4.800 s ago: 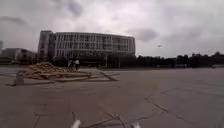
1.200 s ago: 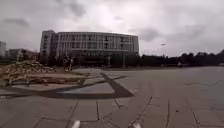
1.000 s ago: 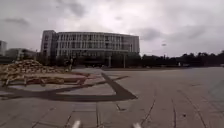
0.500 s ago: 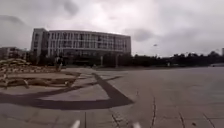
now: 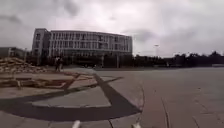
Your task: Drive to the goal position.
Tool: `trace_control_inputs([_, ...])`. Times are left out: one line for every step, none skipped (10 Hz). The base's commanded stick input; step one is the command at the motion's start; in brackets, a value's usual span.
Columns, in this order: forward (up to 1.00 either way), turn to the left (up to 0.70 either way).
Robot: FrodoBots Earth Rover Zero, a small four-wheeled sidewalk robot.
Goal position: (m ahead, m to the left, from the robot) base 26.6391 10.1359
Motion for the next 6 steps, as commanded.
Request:
trace_control_inputs([0.7,0.0])
trace_control_inputs([0.7,0.0])
trace_control_inputs([0.7,0.0])
trace_control_inputs([0.7,0.0])
trace_control_inputs([0.7,0.0])
trace_control_inputs([0.7,0.0])
